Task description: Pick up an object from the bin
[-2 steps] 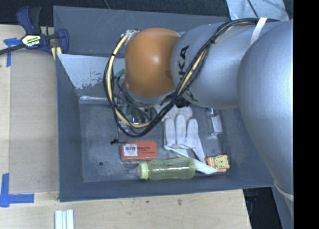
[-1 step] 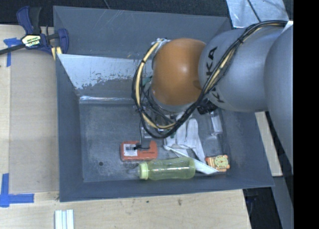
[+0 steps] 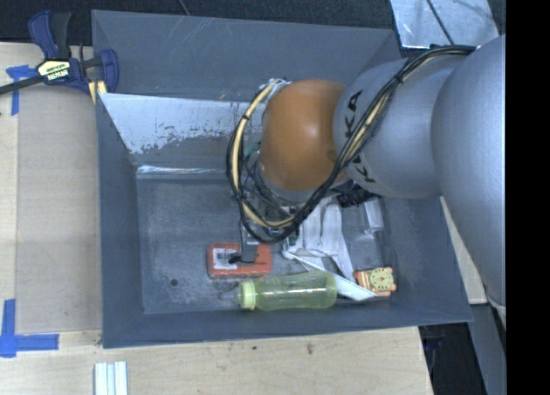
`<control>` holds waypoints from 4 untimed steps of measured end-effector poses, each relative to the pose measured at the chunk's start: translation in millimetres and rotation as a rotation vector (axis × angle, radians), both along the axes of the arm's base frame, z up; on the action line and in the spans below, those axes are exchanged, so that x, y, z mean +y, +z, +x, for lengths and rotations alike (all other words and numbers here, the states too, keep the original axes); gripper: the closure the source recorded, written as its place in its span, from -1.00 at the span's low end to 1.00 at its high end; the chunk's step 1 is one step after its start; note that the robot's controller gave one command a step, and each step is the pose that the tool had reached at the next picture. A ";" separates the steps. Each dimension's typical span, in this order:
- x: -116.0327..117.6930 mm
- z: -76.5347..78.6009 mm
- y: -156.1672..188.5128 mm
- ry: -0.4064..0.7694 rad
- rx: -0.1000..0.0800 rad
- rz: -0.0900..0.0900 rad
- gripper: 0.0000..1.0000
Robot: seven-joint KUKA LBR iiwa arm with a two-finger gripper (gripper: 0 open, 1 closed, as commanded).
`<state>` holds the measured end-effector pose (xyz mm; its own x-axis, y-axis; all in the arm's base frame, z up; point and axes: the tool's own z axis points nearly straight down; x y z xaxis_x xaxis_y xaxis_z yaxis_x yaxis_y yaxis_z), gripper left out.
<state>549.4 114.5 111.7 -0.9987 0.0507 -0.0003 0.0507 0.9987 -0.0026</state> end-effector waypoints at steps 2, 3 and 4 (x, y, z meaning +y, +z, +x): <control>-0.8 -29.3 -32.4 0.054 -0.010 0.006 -1.00; -1.7 -30.7 -39.7 0.050 -0.006 0.005 -1.00; -2.1 -33.5 -39.2 0.061 -0.010 0.006 -1.00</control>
Offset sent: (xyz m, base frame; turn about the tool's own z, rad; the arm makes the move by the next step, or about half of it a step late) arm -0.0264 0.0006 -0.0417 -0.0356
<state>515.9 112.4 72.5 -0.9999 -0.0098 -0.0103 -0.0099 0.9999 0.0034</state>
